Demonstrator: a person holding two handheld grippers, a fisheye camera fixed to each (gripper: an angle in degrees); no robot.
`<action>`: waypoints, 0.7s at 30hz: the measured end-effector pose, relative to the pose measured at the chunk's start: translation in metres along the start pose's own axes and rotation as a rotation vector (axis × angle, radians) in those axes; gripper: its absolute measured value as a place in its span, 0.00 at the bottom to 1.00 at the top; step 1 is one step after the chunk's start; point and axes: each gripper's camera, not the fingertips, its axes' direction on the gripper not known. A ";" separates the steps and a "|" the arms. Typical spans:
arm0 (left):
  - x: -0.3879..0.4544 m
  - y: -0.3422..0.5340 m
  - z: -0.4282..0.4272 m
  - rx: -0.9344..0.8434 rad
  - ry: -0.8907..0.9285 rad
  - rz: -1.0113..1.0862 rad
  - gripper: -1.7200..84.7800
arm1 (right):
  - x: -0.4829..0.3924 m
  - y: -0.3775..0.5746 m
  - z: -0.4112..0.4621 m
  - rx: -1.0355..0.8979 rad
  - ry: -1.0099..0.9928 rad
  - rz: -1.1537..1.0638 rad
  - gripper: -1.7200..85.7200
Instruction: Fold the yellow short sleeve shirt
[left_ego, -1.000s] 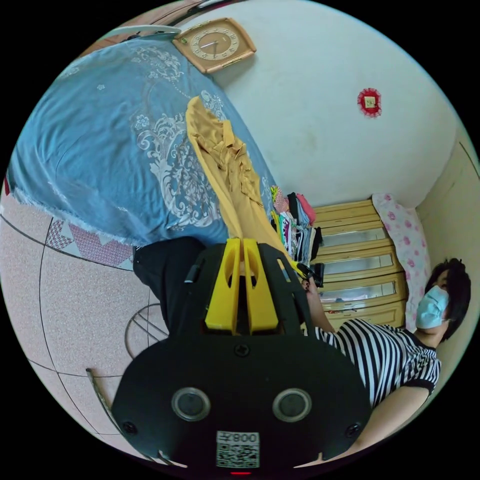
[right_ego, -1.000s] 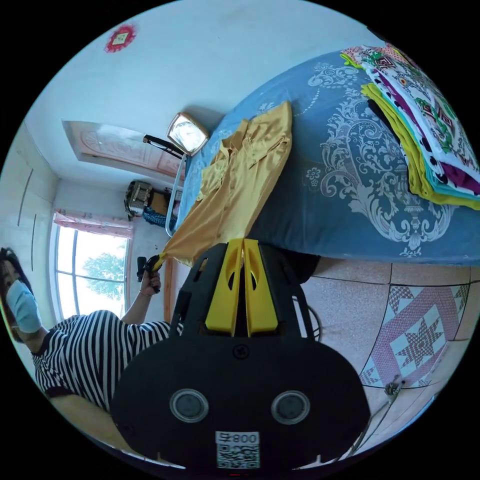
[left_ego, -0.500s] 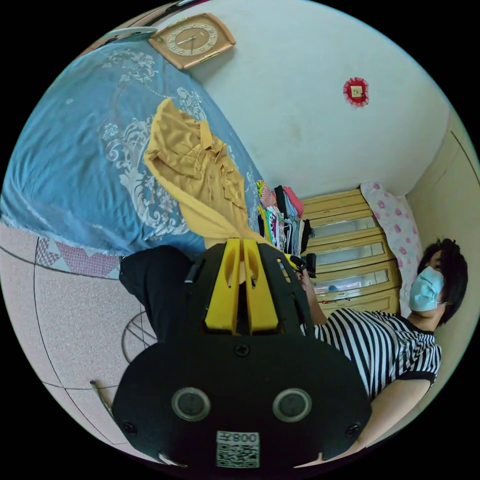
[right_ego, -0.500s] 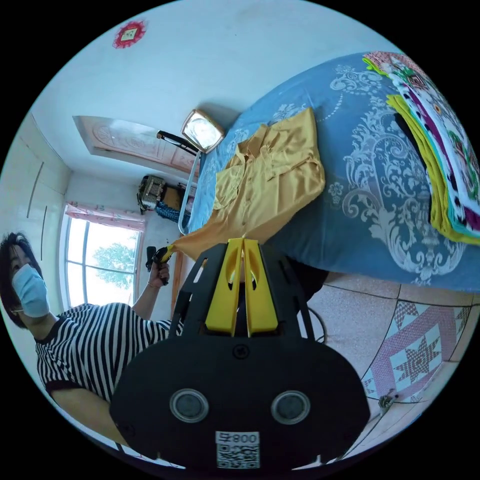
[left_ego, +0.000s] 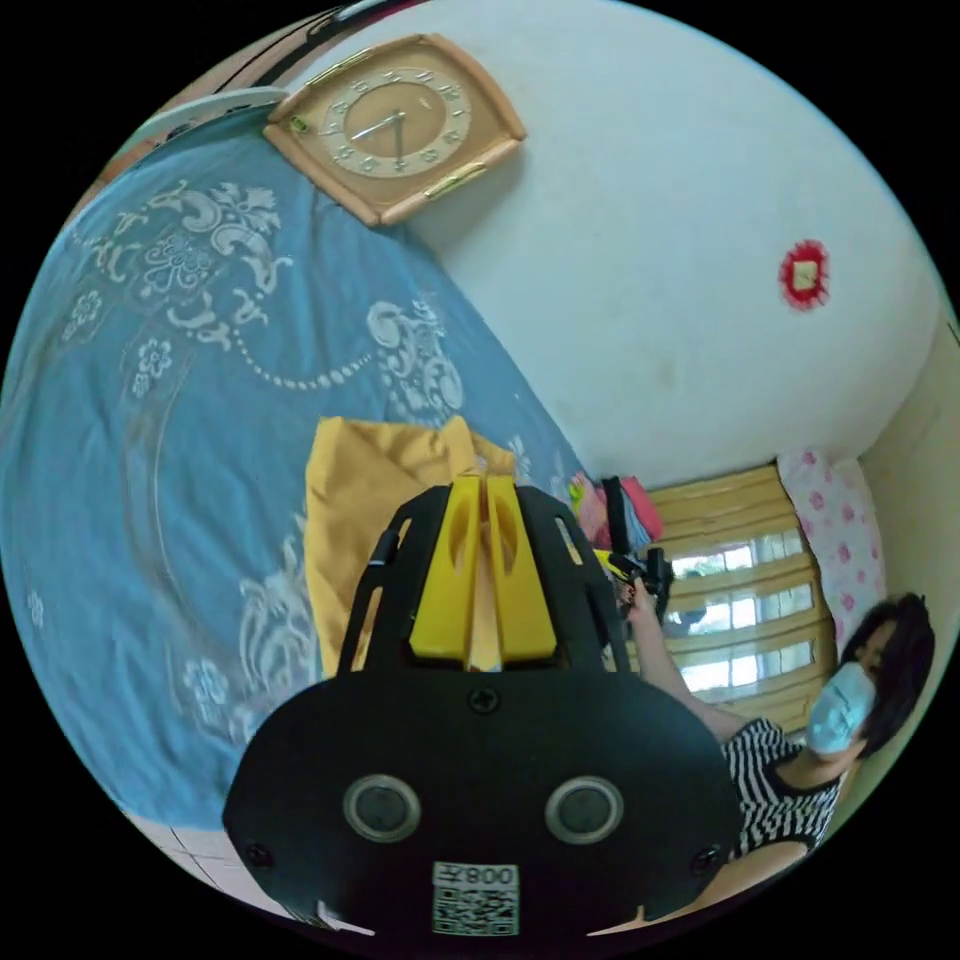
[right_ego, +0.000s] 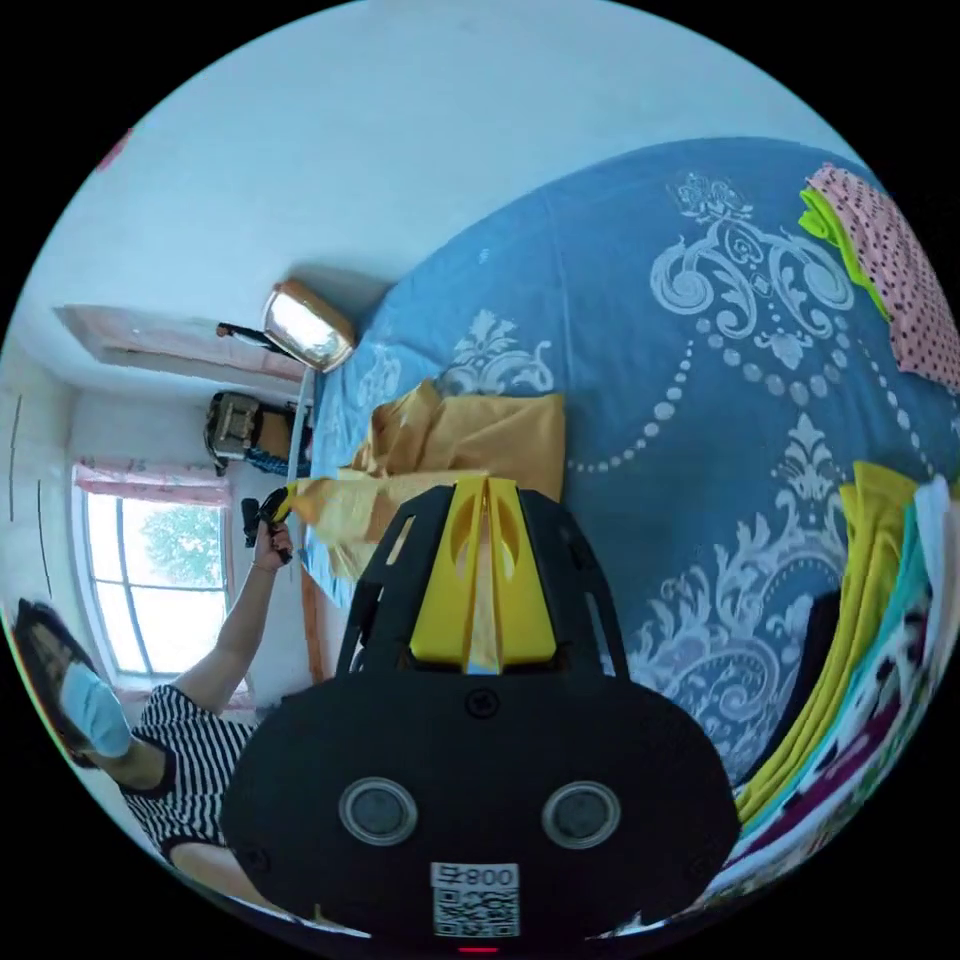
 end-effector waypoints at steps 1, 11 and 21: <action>-0.005 -0.011 0.008 0.002 -0.023 -0.024 0.04 | 0.008 -0.025 0.014 -0.028 0.005 0.030 0.03; -0.012 -0.056 0.054 0.056 -0.013 0.014 0.10 | -0.026 -0.072 0.045 0.023 0.048 -0.052 0.06; 0.051 -0.090 0.178 -0.285 0.001 0.180 0.11 | -0.156 -0.135 0.126 -0.228 0.296 -0.399 0.08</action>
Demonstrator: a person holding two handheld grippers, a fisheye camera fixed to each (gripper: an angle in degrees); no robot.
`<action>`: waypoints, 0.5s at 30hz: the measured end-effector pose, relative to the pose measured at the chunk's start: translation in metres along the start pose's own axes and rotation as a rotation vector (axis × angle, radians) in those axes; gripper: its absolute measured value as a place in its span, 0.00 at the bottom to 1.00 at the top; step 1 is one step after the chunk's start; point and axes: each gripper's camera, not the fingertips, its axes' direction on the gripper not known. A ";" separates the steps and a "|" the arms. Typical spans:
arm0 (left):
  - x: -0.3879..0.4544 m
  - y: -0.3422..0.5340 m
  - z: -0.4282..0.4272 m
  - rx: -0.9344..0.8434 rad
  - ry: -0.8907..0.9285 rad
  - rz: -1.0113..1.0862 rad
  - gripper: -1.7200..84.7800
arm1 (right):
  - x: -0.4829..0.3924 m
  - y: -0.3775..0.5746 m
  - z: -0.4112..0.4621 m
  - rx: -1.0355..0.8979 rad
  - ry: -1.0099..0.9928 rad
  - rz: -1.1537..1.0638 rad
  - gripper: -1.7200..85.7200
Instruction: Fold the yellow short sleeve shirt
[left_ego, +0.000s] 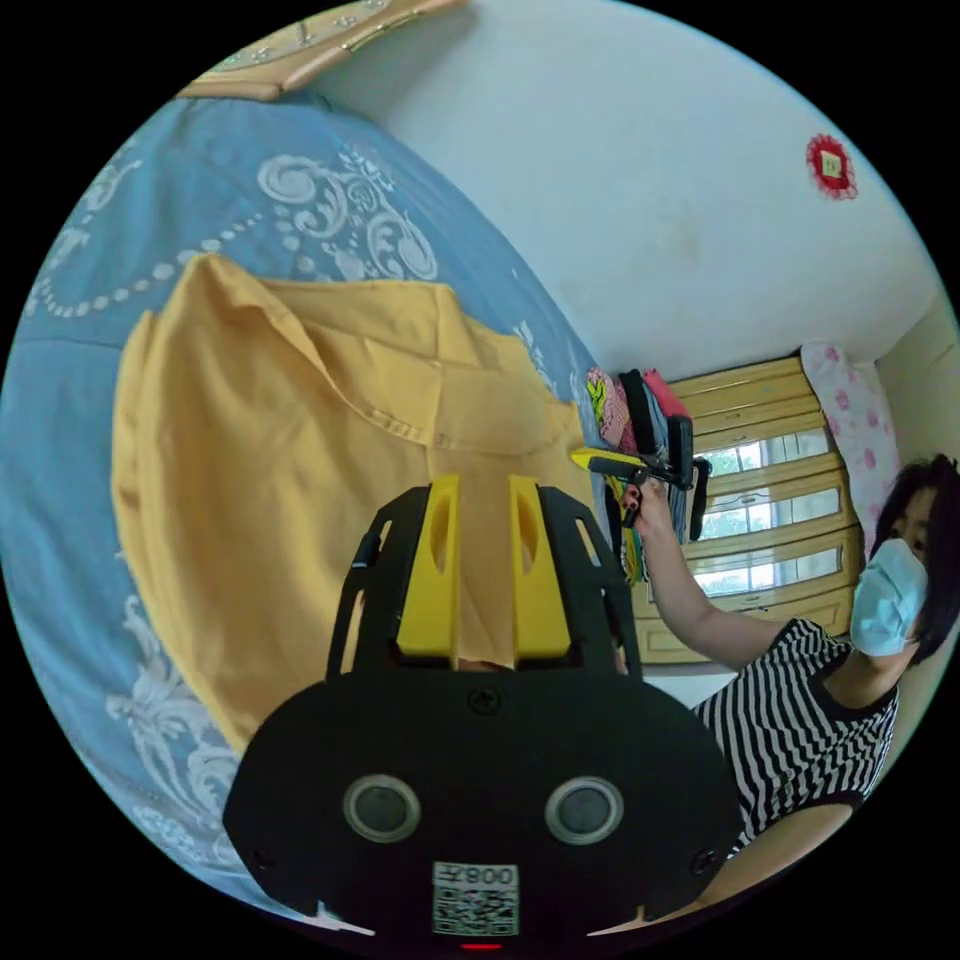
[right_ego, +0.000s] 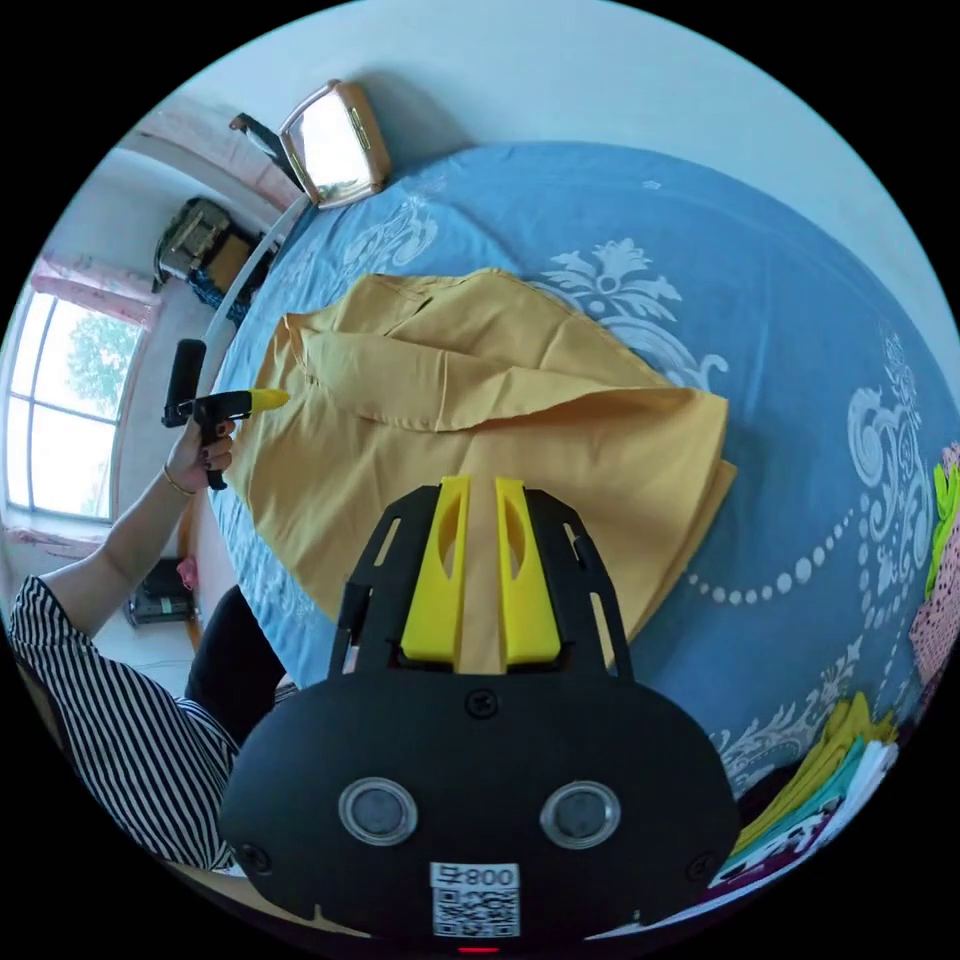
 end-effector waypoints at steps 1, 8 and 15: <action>0.000 -0.005 0.005 -0.009 -0.001 -0.002 0.11 | -0.004 -0.011 0.002 -0.008 0.001 -0.008 0.08; -0.001 -0.050 0.027 0.004 0.061 -0.062 0.11 | 0.014 -0.051 -0.008 0.086 -0.218 0.087 0.08; -0.005 -0.086 0.041 0.028 0.100 -0.129 0.07 | 0.018 -0.088 -0.012 0.096 -0.279 0.095 0.05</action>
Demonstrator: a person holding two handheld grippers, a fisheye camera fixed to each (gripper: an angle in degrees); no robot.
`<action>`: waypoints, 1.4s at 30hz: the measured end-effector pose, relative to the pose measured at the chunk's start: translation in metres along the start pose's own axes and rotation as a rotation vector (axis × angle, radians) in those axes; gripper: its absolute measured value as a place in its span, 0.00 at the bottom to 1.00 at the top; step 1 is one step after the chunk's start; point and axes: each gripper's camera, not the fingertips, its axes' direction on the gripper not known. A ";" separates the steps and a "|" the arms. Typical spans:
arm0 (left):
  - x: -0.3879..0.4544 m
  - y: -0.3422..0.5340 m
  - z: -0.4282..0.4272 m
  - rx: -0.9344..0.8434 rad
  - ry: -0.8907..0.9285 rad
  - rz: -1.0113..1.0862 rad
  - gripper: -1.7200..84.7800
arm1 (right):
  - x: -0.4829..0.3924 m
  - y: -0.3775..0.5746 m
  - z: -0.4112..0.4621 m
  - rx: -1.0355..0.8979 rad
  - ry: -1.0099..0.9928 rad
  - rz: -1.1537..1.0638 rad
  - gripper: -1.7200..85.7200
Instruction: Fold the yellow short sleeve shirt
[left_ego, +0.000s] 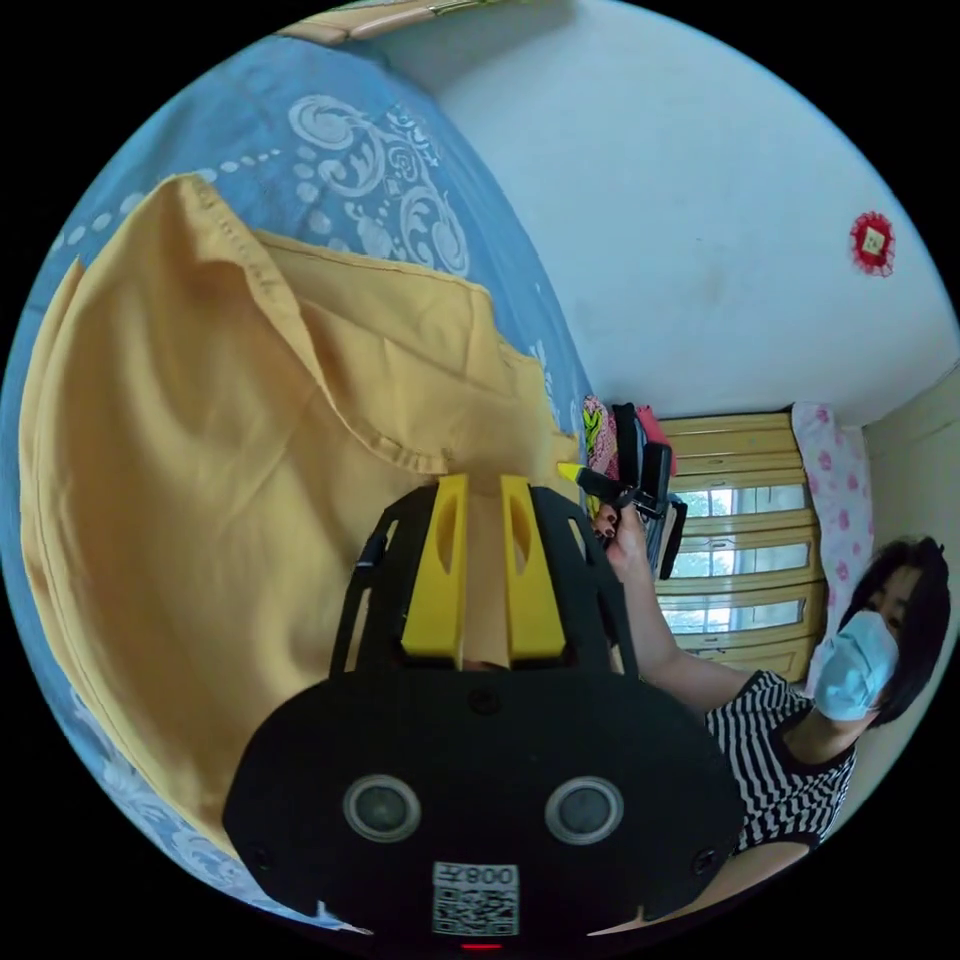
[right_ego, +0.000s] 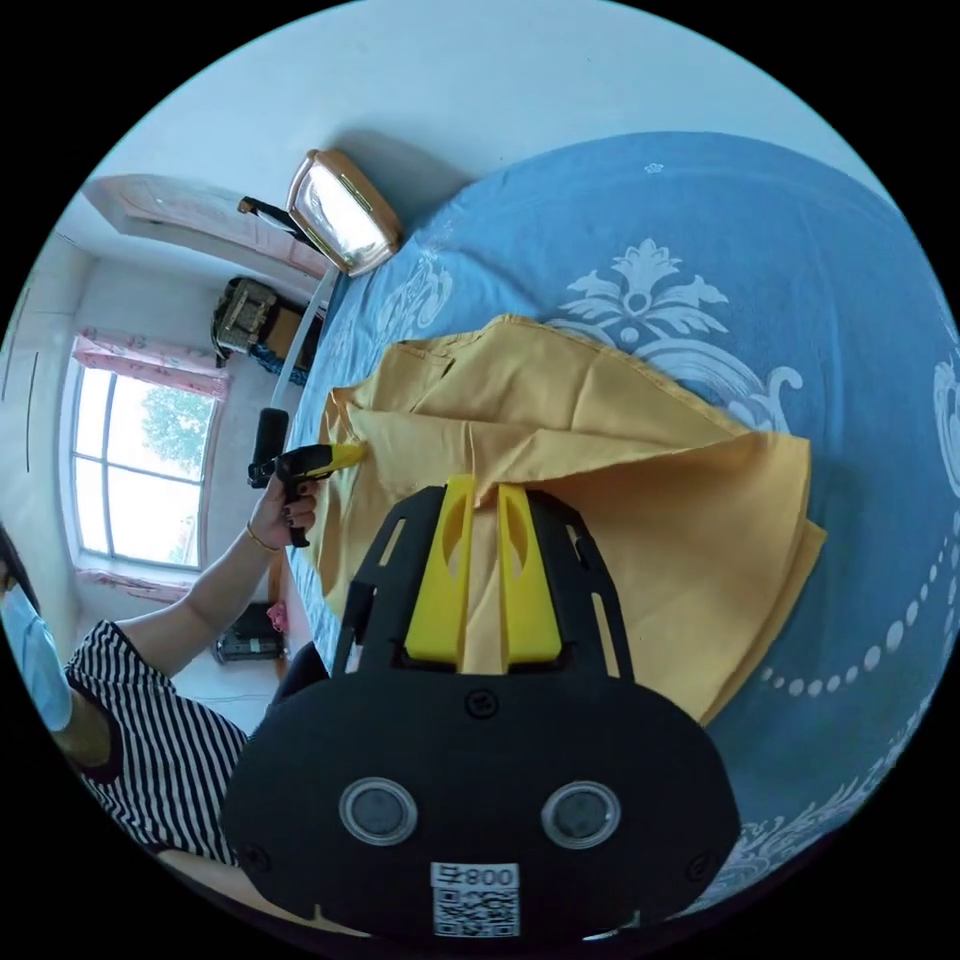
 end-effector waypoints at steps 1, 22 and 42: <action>0.001 -0.004 0.000 0.008 0.001 0.000 0.07 | -0.001 -0.008 -0.003 0.014 -0.013 -0.004 0.05; 0.090 -0.047 0.078 -0.128 -0.372 0.359 0.02 | 0.008 -0.096 -0.033 0.138 -0.120 0.062 0.05; 0.113 -0.010 0.124 -0.232 -0.614 0.532 0.02 | 0.013 -0.103 -0.025 0.152 -0.172 0.083 0.06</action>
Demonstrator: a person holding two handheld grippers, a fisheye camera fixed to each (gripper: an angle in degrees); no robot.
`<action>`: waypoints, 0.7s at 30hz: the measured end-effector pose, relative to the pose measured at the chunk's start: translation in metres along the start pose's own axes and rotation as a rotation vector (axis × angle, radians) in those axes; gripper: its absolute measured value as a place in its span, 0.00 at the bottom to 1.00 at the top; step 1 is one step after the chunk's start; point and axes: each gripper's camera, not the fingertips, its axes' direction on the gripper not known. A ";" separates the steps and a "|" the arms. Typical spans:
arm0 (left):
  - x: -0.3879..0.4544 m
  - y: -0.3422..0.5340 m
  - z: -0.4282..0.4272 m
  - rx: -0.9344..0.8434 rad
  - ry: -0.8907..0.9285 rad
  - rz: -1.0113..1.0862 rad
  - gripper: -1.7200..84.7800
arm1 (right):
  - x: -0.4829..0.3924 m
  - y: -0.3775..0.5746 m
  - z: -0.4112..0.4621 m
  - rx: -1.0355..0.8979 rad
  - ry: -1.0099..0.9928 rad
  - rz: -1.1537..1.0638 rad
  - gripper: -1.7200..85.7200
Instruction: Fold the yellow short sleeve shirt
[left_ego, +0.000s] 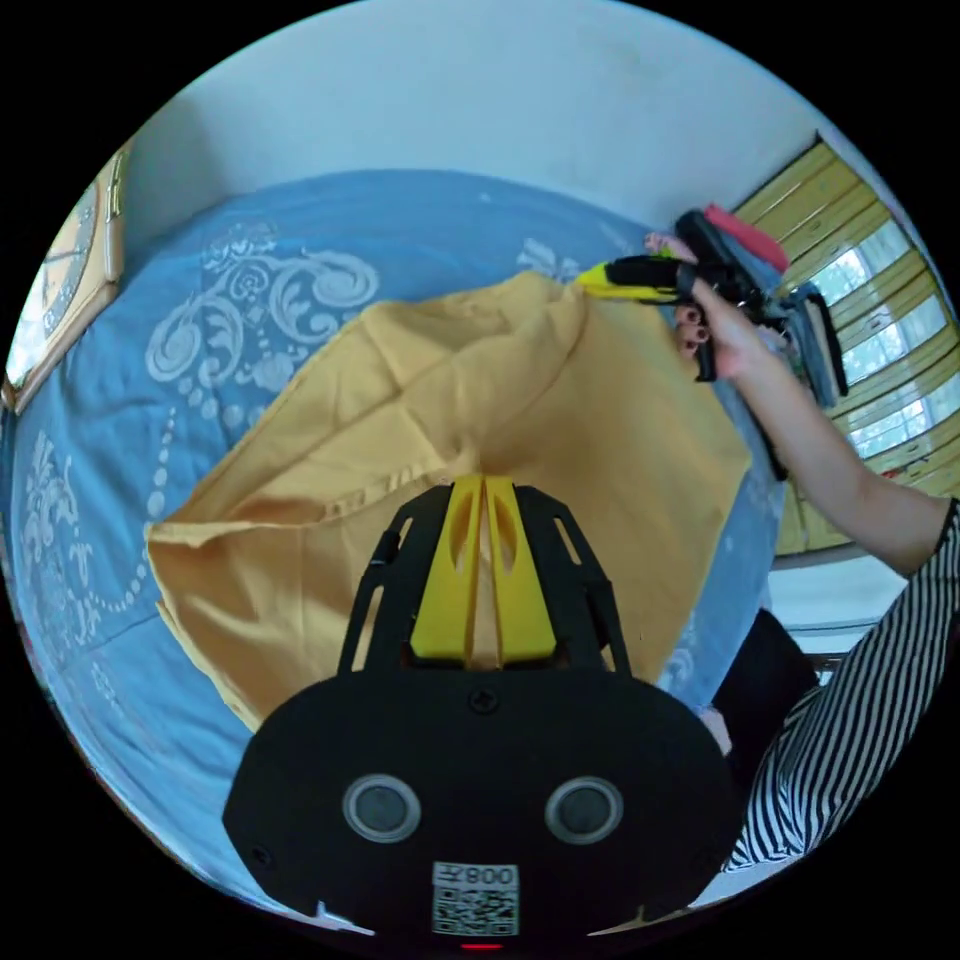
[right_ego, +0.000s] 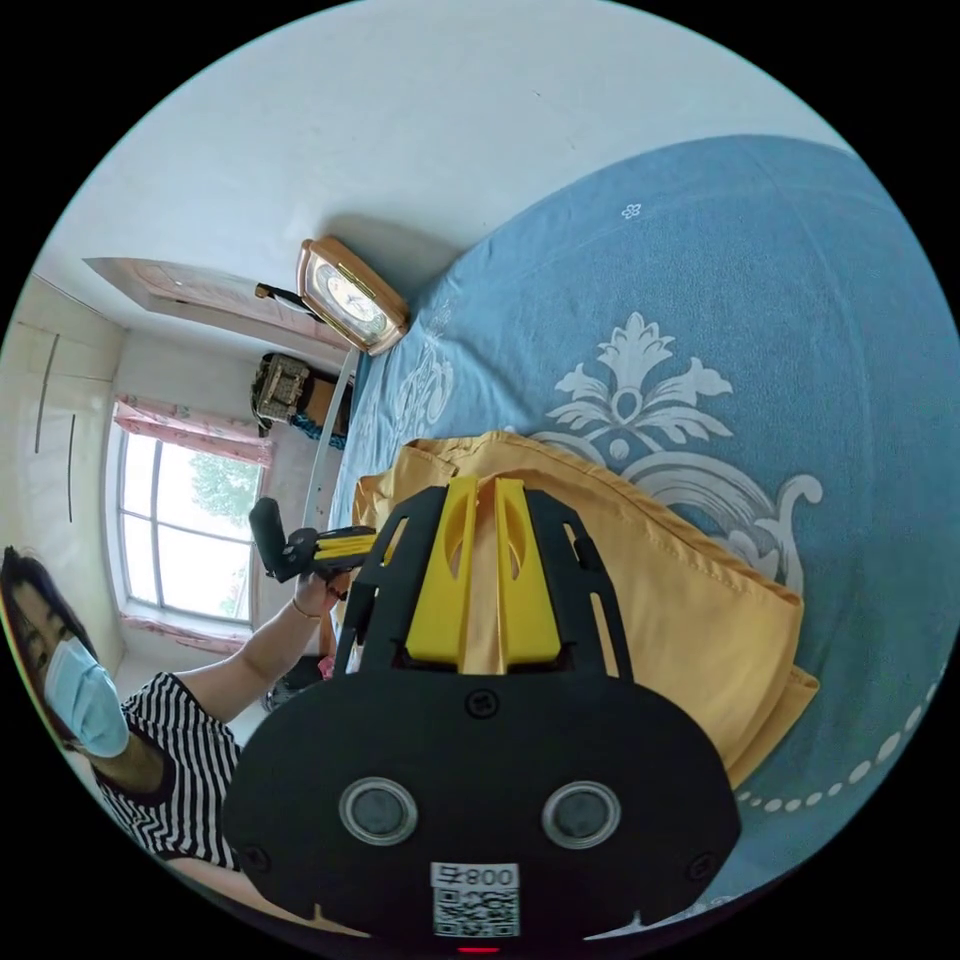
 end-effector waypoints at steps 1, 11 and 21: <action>0.000 -0.001 0.002 -0.004 -0.028 -0.001 0.02 | 0.000 0.001 0.000 0.002 0.000 0.001 0.06; -0.024 -0.044 -0.017 0.189 -0.216 -0.116 0.02 | -0.005 0.007 0.003 0.017 0.009 -0.024 0.07; -0.005 0.029 -0.014 0.288 -0.230 -0.083 0.02 | -0.029 0.041 -0.005 0.026 0.202 -0.122 0.08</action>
